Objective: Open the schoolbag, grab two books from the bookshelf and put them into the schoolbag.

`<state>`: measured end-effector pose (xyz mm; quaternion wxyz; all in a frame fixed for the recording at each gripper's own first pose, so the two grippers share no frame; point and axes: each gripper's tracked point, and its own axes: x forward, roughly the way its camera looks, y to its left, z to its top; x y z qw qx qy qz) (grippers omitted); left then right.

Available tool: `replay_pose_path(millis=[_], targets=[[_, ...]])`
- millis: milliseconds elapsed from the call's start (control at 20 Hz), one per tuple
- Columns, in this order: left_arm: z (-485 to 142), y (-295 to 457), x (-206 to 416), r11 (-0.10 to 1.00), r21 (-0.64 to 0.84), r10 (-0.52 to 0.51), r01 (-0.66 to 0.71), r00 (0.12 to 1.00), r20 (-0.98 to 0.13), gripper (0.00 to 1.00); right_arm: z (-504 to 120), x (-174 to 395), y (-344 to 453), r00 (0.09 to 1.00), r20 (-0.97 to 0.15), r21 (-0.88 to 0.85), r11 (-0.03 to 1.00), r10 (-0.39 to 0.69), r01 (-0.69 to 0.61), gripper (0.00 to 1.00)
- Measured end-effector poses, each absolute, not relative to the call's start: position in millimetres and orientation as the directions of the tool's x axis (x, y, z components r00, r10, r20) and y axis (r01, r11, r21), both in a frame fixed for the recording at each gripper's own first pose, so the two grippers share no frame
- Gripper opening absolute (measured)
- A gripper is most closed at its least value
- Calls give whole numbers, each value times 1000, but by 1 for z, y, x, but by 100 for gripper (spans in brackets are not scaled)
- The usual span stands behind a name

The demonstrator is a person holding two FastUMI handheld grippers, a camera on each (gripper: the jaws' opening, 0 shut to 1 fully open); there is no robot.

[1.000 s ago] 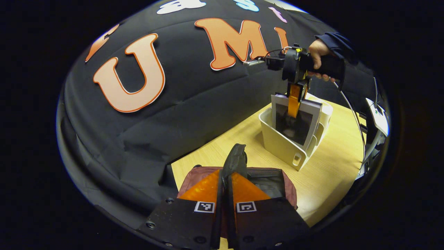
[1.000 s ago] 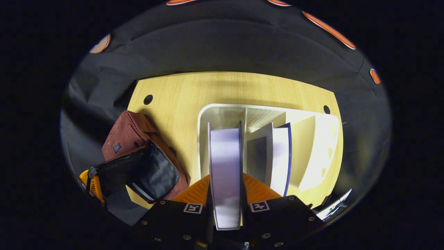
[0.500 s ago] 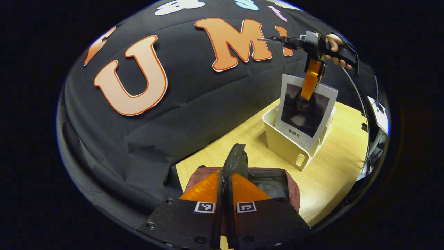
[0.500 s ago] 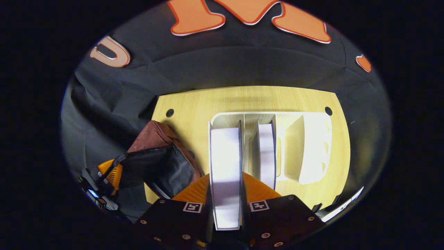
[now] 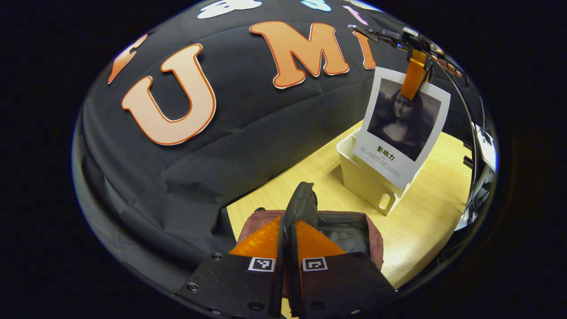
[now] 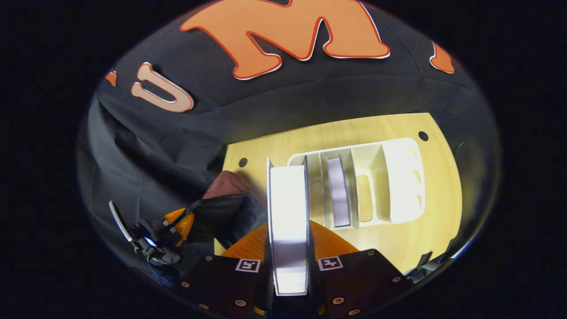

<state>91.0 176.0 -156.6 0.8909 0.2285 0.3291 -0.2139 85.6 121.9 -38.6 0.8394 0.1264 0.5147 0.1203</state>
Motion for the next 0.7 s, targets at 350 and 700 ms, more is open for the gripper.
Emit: replay_pose_path(millis=[350, 700], targets=[[-151, 176, 94, 807, 252, -232, 534, 679, -696, 6, -70, 46, 166, 414, -769, 527, 850, 487, -22, 31], [-150, 175, 96, 812, 238, -233, 533, 671, -704, 6, -118, 23, 219, 398, -723, 639, 766, 565, 74, 31]])
